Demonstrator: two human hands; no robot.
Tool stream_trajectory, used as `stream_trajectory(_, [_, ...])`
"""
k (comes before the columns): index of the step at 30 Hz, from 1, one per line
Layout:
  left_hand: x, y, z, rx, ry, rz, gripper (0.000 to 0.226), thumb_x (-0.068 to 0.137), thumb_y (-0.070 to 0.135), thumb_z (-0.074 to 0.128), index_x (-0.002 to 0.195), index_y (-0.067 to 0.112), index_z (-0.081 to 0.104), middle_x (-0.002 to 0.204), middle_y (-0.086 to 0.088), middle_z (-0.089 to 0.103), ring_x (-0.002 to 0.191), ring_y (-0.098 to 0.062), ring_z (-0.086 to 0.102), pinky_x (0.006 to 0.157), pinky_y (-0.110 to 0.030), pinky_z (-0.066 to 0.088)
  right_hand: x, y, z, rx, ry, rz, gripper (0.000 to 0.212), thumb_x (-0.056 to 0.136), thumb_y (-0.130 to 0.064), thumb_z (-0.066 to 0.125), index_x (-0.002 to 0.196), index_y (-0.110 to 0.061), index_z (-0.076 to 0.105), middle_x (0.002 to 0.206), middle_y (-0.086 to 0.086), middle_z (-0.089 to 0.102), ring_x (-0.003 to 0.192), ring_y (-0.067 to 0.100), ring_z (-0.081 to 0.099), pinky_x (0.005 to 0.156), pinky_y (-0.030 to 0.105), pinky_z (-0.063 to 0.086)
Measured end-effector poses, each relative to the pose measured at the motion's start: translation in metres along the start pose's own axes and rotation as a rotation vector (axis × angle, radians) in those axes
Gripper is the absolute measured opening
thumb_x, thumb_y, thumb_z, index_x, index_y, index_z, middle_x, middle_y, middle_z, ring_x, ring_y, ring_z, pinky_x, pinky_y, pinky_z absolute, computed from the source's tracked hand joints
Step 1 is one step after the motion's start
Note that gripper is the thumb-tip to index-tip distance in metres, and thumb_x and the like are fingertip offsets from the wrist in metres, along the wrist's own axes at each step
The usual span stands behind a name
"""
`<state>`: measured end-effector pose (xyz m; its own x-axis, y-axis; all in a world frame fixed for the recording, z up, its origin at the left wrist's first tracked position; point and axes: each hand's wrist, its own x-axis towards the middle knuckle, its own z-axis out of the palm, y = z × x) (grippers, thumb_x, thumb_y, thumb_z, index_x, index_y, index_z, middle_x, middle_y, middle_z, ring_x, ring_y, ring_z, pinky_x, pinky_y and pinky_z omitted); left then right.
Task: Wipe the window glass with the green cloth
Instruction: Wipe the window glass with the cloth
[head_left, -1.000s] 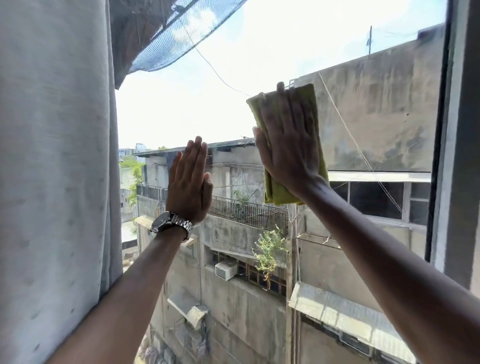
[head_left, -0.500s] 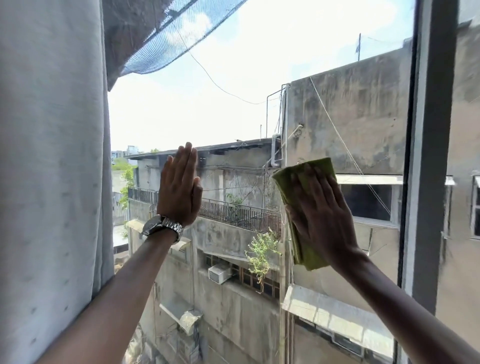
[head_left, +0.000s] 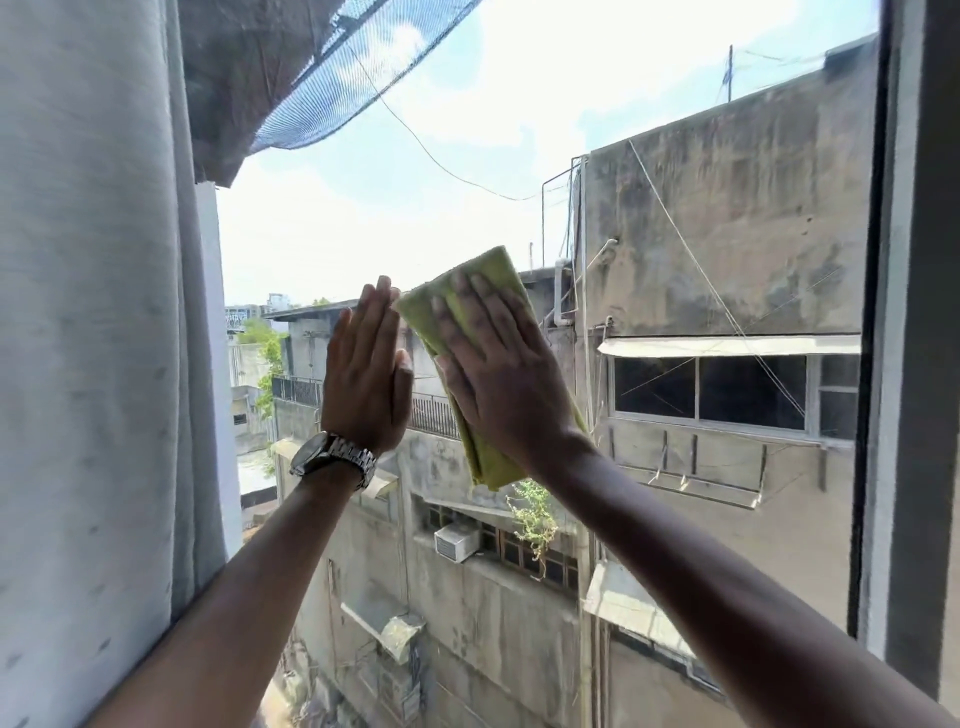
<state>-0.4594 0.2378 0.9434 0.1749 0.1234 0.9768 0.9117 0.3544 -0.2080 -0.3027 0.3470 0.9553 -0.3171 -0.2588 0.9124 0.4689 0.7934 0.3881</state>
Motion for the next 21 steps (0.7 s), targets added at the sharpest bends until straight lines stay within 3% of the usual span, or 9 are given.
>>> stream_trajectory(6, [0.002,0.004,-0.003,-0.001,-0.034,-0.036,0.059,0.102,0.028,0.019,0.155,0.003,0.025,0.166,-0.016,0.025,0.157,-0.022,0.017,0.131,-0.037,0.011,-0.094,0.013,-0.012,-0.054,-0.127,-0.116,0.055,0.107,-0.037,0.042,0.157,-0.015,0.035,0.165,0.012,0.035,0.152,0.028,0.034,0.126,0.044,0.031])
stream_trajectory(10, [0.002,0.007,-0.007,-0.011,-0.051,-0.038,0.059,0.102,0.027,0.020,0.155,0.002,0.025,0.165,-0.018,0.025,0.157,-0.025,0.019,0.131,-0.044,0.017,-0.124,0.061,-0.035,-0.138,-0.162,-0.127,0.056,0.105,-0.038,0.045,0.156,-0.016,0.038,0.164,0.011,0.036,0.151,0.029,0.037,0.126,0.044,0.030])
stream_trajectory(17, [0.002,0.010,-0.009,-0.008,-0.078,-0.070,0.059,0.101,0.024,0.025,0.155,0.002,0.024,0.166,-0.018,0.023,0.157,-0.027,0.019,0.129,-0.050,0.020,-0.074,0.160,-0.068,-0.192,-0.113,0.079,0.060,0.108,-0.039,0.035,0.162,-0.015,0.021,0.168,0.017,0.024,0.156,0.034,0.022,0.129,0.050,0.021])
stream_trajectory(21, [0.002,0.011,-0.005,0.000,-0.060,-0.077,0.060,0.101,0.025,0.025,0.156,0.003,0.023,0.167,-0.017,0.022,0.157,-0.027,0.018,0.127,-0.054,0.021,-0.028,0.154,-0.063,-0.162,-0.010,0.229,0.059,0.108,-0.038,0.035,0.160,-0.011,0.026,0.166,0.019,0.026,0.155,0.036,0.024,0.128,0.052,0.023])
